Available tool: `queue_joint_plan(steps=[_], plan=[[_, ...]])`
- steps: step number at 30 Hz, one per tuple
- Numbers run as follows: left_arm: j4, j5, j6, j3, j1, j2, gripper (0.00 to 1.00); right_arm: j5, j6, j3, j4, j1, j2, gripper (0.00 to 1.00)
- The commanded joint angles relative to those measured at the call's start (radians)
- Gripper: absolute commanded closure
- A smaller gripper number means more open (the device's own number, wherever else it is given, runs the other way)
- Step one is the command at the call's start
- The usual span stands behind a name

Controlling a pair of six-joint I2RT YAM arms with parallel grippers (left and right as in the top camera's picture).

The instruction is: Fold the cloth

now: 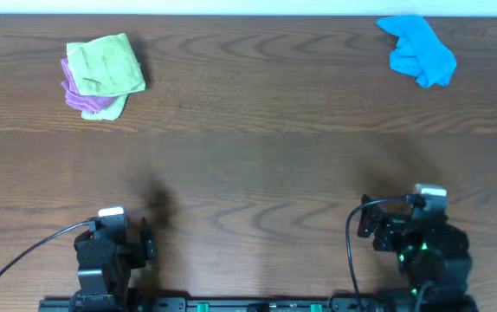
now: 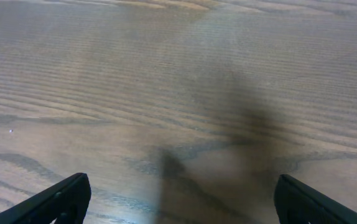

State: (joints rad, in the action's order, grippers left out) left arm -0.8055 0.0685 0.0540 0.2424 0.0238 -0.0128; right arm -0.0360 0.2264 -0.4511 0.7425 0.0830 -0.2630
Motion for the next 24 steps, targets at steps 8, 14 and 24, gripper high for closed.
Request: queue_joint_plan(steps=[8, 14, 24], plan=[[-0.003, 0.017, 0.014, -0.006, -0.005, 0.009, 0.05, -0.008, -0.105, 0.264, -0.124, -0.039, 0.202, 0.01], [-0.003, 0.017, 0.014, -0.006, -0.005, 0.009, 0.05, -0.021, -0.121, 0.296, -0.122, -0.047, 0.240, 0.01], [-0.003, 0.017, 0.014, -0.006, -0.005, 0.009, 0.05, -0.026, -0.138, 0.296, -0.096, -0.121, 0.258, 0.01]])
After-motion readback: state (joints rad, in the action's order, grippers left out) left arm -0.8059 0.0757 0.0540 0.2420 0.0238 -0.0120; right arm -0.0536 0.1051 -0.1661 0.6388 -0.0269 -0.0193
